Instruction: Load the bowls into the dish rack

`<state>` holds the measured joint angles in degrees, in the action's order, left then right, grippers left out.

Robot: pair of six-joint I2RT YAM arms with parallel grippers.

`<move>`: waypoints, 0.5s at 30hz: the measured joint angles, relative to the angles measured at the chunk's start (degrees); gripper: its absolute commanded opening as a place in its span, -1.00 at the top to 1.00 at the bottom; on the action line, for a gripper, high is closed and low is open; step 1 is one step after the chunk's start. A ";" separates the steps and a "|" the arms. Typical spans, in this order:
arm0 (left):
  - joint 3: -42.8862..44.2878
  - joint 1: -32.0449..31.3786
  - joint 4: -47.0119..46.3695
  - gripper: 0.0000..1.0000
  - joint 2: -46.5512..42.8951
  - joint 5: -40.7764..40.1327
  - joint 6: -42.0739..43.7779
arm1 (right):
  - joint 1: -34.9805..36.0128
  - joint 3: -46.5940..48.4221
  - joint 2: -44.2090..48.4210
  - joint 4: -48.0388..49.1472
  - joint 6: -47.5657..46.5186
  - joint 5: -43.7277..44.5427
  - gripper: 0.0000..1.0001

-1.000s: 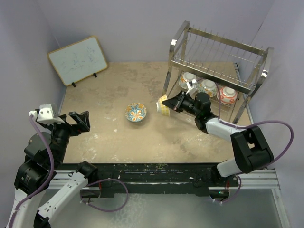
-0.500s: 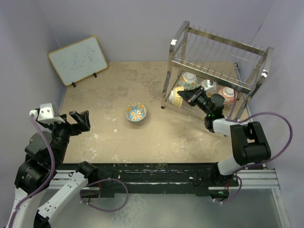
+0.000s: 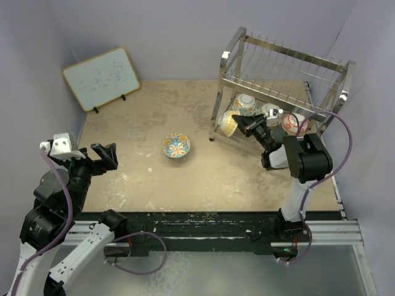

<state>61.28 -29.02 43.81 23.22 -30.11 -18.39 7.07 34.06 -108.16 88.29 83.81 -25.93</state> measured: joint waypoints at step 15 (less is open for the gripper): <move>0.00 0.00 -0.04 -0.98 0.07 -0.42 0.50 | -1.99 2.49 -7.74 5.51 6.16 3.72 0.77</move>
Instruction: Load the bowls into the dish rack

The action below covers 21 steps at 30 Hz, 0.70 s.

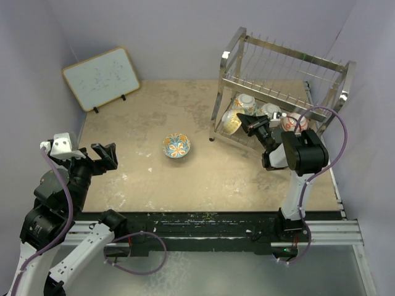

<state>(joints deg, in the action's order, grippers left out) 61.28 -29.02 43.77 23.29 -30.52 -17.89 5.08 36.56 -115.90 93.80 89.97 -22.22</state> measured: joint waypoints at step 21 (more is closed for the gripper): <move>-0.44 0.00 -0.63 -0.98 0.00 0.02 0.09 | -2.95 -6.34 9.62 -8.57 -8.33 4.90 -0.05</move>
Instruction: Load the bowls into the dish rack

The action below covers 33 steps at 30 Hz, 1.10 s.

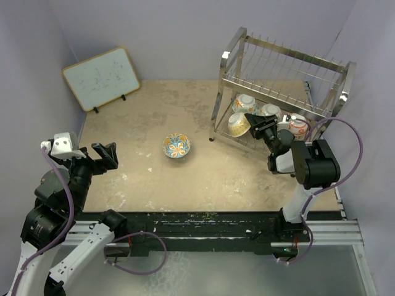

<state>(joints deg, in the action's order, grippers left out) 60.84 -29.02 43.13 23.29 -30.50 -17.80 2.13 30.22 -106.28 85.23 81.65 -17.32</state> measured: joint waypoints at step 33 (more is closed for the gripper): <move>-1.33 0.00 -0.63 -0.98 -0.70 0.48 -0.13 | 0.37 5.20 20.55 -51.10 -22.51 17.59 -0.42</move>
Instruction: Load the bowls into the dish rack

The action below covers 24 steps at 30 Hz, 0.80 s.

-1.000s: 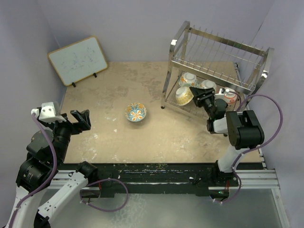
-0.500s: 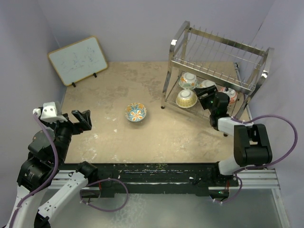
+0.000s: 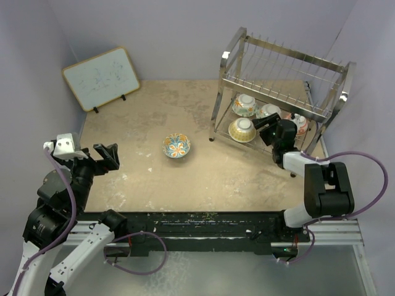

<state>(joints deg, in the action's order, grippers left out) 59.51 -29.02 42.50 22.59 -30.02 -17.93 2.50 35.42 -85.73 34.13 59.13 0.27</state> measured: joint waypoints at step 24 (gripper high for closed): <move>-0.83 0.00 0.00 -0.98 -0.85 -0.28 0.00 | 2.67 1.55 -6.03 10.91 0.50 -4.28 -0.46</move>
<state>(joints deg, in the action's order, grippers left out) 58.67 -29.02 42.50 21.74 -30.30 -17.93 5.17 36.97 -91.77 45.04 59.64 -4.01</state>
